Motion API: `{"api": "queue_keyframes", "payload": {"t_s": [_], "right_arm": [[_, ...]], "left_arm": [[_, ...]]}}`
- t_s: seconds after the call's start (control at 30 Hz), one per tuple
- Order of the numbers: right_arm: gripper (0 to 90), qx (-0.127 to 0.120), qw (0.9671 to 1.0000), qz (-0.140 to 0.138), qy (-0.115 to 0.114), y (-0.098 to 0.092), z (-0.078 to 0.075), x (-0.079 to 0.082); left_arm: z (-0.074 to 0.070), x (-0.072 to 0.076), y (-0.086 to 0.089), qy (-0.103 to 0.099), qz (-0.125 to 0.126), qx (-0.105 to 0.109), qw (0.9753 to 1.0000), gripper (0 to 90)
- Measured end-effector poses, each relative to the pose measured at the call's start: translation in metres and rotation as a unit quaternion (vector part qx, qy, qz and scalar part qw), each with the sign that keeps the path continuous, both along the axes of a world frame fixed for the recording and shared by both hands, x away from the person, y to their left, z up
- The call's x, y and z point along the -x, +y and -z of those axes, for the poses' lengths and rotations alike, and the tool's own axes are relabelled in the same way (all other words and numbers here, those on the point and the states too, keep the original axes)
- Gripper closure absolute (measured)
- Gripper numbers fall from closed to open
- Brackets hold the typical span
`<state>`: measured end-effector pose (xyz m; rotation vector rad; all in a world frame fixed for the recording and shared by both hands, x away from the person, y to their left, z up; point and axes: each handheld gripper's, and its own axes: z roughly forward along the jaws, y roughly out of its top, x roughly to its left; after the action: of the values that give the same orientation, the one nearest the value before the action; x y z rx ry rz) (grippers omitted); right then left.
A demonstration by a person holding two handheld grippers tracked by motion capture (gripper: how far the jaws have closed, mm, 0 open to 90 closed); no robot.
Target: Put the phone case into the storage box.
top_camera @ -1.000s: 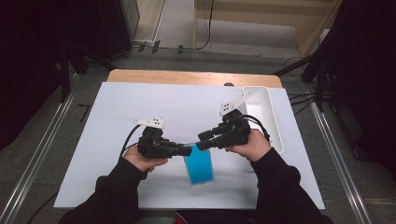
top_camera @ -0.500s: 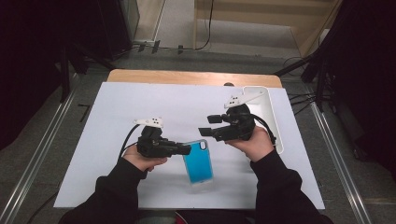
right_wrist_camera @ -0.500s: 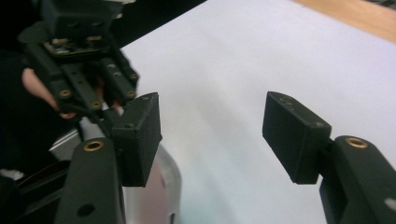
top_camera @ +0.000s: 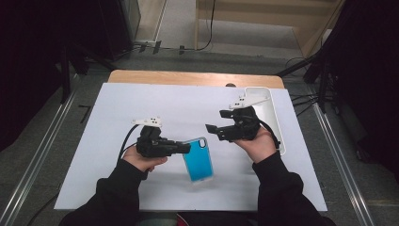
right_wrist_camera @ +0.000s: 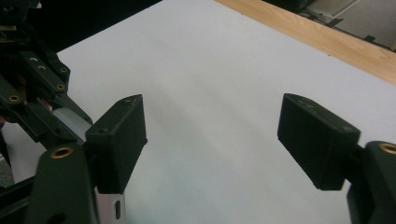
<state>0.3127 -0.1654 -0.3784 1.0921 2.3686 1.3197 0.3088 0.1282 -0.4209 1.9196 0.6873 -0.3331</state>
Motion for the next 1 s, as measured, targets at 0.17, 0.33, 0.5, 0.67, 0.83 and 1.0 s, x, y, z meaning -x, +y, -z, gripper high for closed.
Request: {"api": "queue_keyframes", "payload": {"t_s": [0.17,0.33,0.5,0.67,0.83,1.0], "right_arm": [[5.3,0.004,0.9999,0.015,-0.005,-0.001,0.005,-0.002],[0.0,0.008,0.9998,0.018,-0.001,-0.002,0.011,-0.002],[0.0,-0.007,0.9998,0.016,0.003,-0.003,0.016,-0.002],[0.0,0.005,0.9997,0.021,0.007,-0.002,0.017,-0.002],[0.0,0.008,0.9994,0.031,0.009,0.000,0.019,-0.001],[0.0,0.006,0.9994,0.034,0.001,0.002,0.021,0.001]], "left_arm": [[0.000,0.000,0.001,0.001,-0.002,-0.003,1.0000,79.3],[0.000,-0.001,0.002,0.003,-0.008,-0.005,1.0000,79.3],[0.000,-0.002,0.004,0.004,-0.021,-0.003,0.9998,79.3],[0.000,-0.003,0.006,0.001,-0.029,-0.002,0.9996,79.3],[0.000,-0.004,0.008,-0.002,-0.042,-0.002,0.9991,79.3],[0.000,-0.005,0.010,0.001,-0.055,-0.001,0.9985,79.2]]}}
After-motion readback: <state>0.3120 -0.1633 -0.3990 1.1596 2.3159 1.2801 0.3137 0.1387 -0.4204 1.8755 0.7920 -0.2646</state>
